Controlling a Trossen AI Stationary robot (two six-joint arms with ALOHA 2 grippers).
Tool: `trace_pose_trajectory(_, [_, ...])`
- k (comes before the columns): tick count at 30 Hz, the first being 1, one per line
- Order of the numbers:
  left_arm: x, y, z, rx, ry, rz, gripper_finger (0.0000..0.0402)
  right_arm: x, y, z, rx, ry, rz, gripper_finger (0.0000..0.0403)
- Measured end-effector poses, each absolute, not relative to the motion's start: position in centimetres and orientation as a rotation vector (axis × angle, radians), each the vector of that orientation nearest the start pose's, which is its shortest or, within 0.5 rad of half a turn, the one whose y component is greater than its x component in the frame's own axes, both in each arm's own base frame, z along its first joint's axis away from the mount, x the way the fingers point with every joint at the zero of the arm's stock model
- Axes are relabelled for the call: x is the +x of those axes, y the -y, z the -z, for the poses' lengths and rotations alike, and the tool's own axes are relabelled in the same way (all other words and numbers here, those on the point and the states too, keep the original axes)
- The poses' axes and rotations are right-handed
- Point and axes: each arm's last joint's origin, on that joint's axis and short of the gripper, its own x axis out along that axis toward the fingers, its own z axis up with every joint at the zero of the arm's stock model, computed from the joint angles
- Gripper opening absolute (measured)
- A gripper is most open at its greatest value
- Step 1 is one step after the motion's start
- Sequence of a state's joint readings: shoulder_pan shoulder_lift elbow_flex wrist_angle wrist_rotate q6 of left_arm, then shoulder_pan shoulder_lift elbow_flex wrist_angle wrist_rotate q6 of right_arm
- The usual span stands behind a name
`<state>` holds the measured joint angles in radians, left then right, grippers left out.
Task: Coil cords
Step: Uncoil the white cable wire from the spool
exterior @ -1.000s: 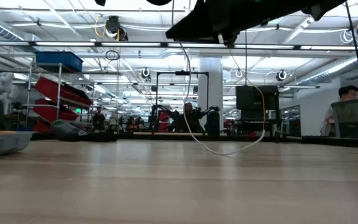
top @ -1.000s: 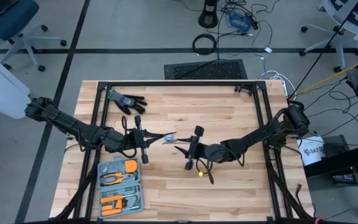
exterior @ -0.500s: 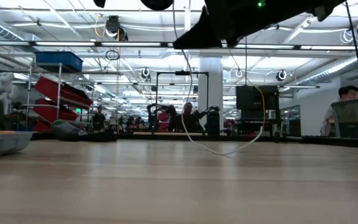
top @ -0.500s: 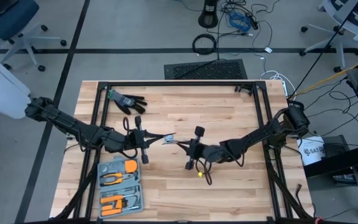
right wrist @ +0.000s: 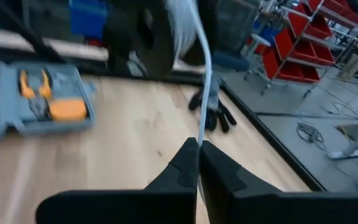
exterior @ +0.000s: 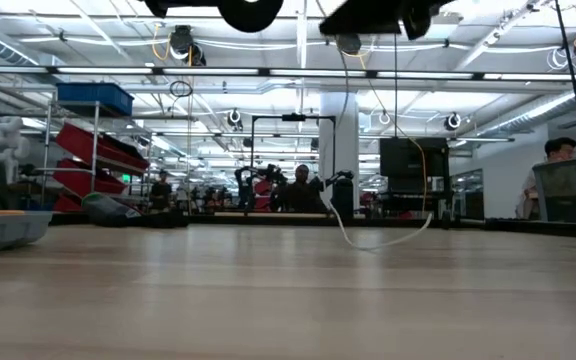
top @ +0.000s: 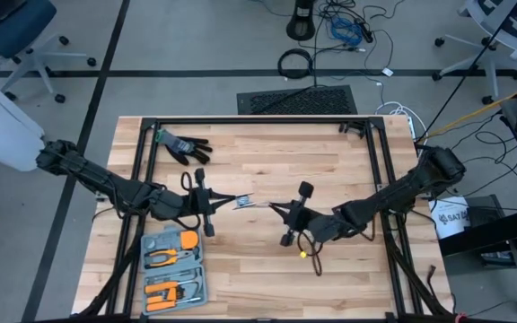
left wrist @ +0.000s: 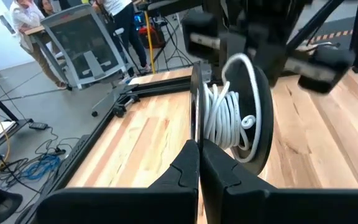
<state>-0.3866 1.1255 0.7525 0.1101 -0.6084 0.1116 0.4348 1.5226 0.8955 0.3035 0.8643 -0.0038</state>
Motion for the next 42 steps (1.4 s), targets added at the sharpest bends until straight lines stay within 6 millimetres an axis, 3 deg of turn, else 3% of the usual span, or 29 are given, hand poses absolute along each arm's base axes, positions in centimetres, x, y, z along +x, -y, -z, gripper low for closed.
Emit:
trace_pose_trajectory(8, [24.3,8.1,-27.7,0.249,-0.248,-0.208,0.0,31.2,-12.1,-26.9,-0.014,-0.007,0.216,0.0])
trace_pose_trajectory(22, [25.8,8.0,-27.2,0.345,-0.212,-0.325,0.0,32.4,-11.6,-26.4,0.051,0.053,0.121,0.0])
trace_pose_trajectory(32, [25.8,8.0,-27.2,0.351,-0.212,-0.344,0.0,35.6,-12.8,-25.4,0.024,-0.016,0.084,0.0])
trace_pose_trajectory(42, [25.4,8.1,-27.6,0.336,-0.193,-0.427,0.0,35.6,-12.8,-23.2,-0.03,-0.23,0.094,0.0])
